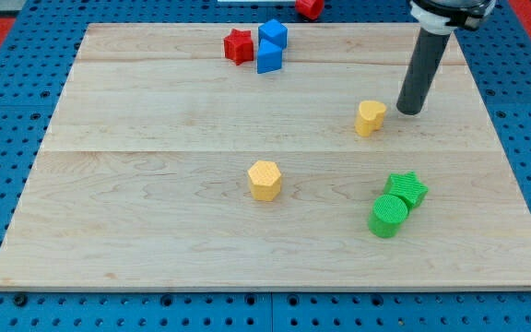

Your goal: Keep the yellow heart top right of the yellow hexagon

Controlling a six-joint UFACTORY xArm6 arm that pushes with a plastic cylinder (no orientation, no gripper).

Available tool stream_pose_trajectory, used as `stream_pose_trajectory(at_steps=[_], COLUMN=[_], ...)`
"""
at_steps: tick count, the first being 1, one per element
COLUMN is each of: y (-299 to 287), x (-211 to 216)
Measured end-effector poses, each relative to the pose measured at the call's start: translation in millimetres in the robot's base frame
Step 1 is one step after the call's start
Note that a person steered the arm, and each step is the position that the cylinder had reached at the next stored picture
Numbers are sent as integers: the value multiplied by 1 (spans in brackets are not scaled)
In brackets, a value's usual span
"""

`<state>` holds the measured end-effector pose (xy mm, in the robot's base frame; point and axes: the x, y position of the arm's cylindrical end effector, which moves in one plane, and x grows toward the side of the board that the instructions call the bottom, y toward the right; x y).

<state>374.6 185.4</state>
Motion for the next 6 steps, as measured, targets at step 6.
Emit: stream_pose_trajectory(at_steps=[6], y=[-164], x=[64])
